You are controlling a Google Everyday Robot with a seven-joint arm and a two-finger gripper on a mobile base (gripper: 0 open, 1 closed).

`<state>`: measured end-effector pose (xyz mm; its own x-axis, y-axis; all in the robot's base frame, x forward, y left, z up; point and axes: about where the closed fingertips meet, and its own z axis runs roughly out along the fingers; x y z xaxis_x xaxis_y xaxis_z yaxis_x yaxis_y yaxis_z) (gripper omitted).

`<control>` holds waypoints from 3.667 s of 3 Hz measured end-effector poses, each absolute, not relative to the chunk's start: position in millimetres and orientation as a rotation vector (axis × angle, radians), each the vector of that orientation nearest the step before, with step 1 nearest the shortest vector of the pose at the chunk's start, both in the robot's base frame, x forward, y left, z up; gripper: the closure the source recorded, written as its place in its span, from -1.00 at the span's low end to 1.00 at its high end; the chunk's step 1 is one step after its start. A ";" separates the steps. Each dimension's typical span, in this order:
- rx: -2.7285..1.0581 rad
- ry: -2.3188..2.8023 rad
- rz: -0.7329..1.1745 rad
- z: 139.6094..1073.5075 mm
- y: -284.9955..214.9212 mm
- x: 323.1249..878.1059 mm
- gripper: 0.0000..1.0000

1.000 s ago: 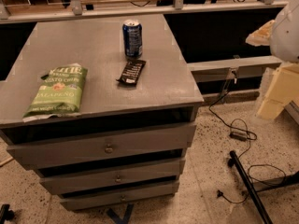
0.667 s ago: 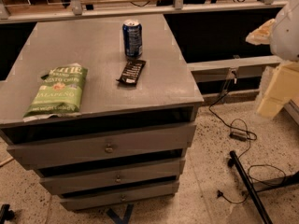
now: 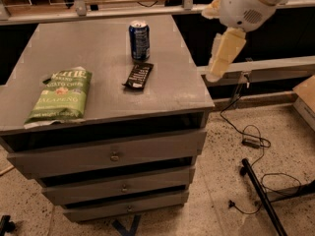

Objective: Move pepsi can near green jalapeno chip bag

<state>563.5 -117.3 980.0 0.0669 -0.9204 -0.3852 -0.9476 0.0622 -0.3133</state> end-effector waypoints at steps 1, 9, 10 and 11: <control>-1.861 1.825 0.024 988.7 -83.2 608.8 -1.00; -1.025 1.740 0.758 906.9 41.7 795.6 -0.63; -1.029 1.741 0.763 905.2 45.1 795.3 -0.16; -1.056 1.706 0.788 911.5 55.0 792.5 0.46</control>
Offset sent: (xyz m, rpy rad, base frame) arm 0.0453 0.0340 0.0087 -0.0139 -0.0402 0.0063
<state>792.5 55.0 911.5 -0.1796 -0.2968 -0.9379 -0.9067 0.4198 0.0407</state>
